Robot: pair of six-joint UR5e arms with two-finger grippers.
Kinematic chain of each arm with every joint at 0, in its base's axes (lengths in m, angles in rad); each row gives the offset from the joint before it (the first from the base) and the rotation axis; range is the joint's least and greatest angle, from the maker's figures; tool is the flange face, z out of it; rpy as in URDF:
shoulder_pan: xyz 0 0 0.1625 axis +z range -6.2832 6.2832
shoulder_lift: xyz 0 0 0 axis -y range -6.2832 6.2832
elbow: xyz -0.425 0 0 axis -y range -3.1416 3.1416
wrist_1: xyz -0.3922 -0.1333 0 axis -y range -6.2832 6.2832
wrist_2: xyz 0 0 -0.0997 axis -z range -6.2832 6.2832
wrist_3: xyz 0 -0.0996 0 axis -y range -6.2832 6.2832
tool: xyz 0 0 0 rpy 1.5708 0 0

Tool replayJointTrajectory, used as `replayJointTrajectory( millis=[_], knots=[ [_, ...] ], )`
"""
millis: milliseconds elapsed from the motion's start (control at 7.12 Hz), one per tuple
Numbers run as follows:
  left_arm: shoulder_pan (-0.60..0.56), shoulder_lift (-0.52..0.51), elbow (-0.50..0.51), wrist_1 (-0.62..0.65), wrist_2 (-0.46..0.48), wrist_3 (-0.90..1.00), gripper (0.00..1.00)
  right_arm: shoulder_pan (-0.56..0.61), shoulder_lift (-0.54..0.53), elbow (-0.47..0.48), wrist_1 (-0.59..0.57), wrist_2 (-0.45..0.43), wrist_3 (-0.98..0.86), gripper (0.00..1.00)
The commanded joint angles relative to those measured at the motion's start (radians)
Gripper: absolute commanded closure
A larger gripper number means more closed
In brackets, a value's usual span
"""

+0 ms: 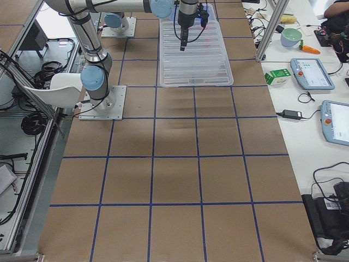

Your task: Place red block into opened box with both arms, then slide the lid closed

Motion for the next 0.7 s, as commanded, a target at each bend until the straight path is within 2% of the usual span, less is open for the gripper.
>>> replayJointTrajectory(
  millis=[0,140,281,561],
  knots=[
    [0.001,-0.012,0.011,0.035,0.002,0.014,0.19,-0.001,0.002,-0.001,0.002,-0.005,-0.009,0.00],
    [0.008,0.011,0.028,0.036,0.003,0.013,0.00,-0.001,0.002,-0.001,0.001,-0.006,-0.009,0.00],
    [0.002,0.040,0.063,0.005,0.005,0.011,0.00,-0.001,0.002,-0.001,-0.002,-0.006,0.001,0.00],
    [-0.003,0.101,0.215,-0.238,0.011,0.011,0.00,-0.027,0.003,0.001,0.001,-0.010,-0.009,0.00]
  ],
)
